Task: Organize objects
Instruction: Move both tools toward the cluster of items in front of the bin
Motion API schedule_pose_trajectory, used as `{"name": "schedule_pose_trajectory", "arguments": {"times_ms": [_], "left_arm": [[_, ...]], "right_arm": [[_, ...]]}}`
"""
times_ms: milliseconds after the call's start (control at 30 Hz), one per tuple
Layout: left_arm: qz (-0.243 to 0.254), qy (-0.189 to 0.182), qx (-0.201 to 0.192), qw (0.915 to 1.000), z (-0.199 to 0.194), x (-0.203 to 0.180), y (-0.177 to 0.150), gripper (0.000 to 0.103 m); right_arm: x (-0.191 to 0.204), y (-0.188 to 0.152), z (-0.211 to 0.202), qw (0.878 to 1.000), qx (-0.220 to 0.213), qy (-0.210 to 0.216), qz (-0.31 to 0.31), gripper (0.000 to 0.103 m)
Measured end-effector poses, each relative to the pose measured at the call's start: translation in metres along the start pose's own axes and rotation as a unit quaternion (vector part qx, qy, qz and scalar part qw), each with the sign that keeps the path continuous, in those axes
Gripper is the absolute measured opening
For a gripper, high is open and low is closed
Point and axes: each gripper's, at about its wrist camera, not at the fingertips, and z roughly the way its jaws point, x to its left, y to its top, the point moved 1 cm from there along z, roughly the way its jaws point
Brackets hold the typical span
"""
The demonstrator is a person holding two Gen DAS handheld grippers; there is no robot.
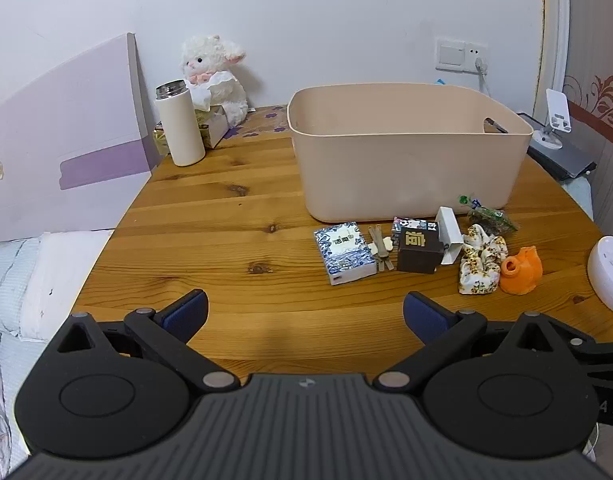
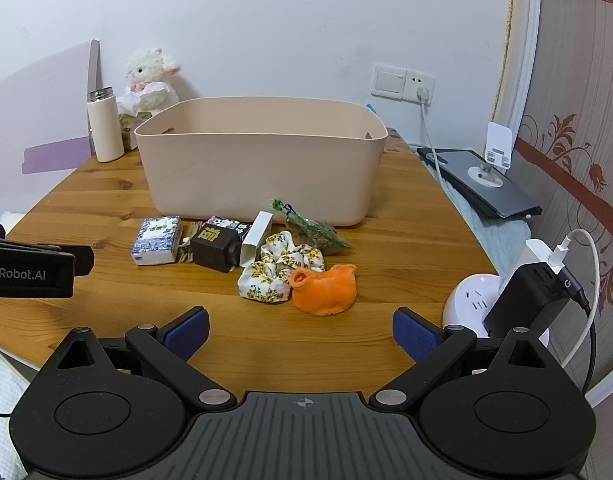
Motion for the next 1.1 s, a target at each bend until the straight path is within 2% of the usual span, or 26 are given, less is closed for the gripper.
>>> {"name": "schedule_pose_trajectory", "arguments": {"times_ms": [433,1100], "left_arm": [[0.000,0.000,-0.005,1.0000,-0.005,-0.001,-0.001,0.103],[0.000,-0.009,0.012,0.9999,0.002,-0.007,0.000,0.103]], "right_arm": [[-0.003,-0.001,-0.003,1.000,-0.004,0.002,0.003,0.100],[-0.011,0.000,0.002,1.000,0.002,0.001,0.014,0.099]]}}
